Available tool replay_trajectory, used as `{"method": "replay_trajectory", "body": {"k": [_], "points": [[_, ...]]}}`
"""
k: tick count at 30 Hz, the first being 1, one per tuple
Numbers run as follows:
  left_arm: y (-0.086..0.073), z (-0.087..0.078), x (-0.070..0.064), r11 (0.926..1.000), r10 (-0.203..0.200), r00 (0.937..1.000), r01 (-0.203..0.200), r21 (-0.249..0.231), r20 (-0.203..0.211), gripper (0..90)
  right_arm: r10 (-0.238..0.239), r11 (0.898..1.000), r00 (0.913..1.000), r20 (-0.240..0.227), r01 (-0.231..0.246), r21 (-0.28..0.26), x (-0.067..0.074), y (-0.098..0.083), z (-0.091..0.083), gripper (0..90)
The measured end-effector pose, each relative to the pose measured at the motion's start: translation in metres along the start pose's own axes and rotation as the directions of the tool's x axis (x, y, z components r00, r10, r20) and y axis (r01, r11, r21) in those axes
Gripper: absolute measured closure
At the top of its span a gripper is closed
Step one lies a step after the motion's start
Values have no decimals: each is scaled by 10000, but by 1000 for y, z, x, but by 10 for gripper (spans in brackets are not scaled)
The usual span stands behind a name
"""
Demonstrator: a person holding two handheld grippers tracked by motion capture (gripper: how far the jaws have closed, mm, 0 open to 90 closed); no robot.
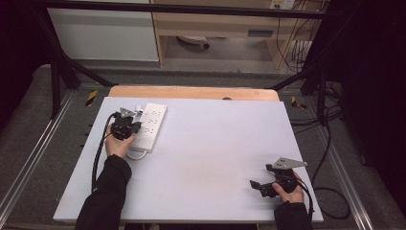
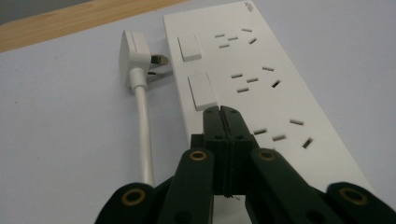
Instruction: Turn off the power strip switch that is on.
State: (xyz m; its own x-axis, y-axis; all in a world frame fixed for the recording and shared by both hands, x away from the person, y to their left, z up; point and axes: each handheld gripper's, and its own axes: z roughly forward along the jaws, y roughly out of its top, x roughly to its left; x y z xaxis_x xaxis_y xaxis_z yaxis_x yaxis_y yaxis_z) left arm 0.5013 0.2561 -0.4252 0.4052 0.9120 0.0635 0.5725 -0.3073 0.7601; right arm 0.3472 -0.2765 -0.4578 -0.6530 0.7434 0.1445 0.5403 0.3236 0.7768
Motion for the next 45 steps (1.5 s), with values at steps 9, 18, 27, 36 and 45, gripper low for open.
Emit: {"method": "replay_trajectory", "body": {"k": [9, 18, 27, 36, 45], "points": [[-2, 3, 0, 10000, 64, 10000, -64, 30, 53, 897, -14, 10000, 10000, -6, 14, -8, 0, 0, 0, 20], [-2, 4, 1, 9999, 53, 10000, -52, -106, 82, 898, 1, 10000, 10000, -7, -1, -10, 0, 0, 0, 20], [-2, 5, 1, 9998, 121, 9999, -120, -171, 44, 899, 8, 10000, 10000, -8, -8, -9, 0, 0, 0, 20], [-3, 5, 0, 9996, 200, 9998, -199, -213, 34, 900, -3, 10000, 10000, -26, 3, -24, 0, 0, 0, 20], [-3, 6, 1, 9995, 220, 9997, -217, -245, 84, 900, -18, 10000, 10000, -15, 18, -41, 0, 0, 0, 20]]}}
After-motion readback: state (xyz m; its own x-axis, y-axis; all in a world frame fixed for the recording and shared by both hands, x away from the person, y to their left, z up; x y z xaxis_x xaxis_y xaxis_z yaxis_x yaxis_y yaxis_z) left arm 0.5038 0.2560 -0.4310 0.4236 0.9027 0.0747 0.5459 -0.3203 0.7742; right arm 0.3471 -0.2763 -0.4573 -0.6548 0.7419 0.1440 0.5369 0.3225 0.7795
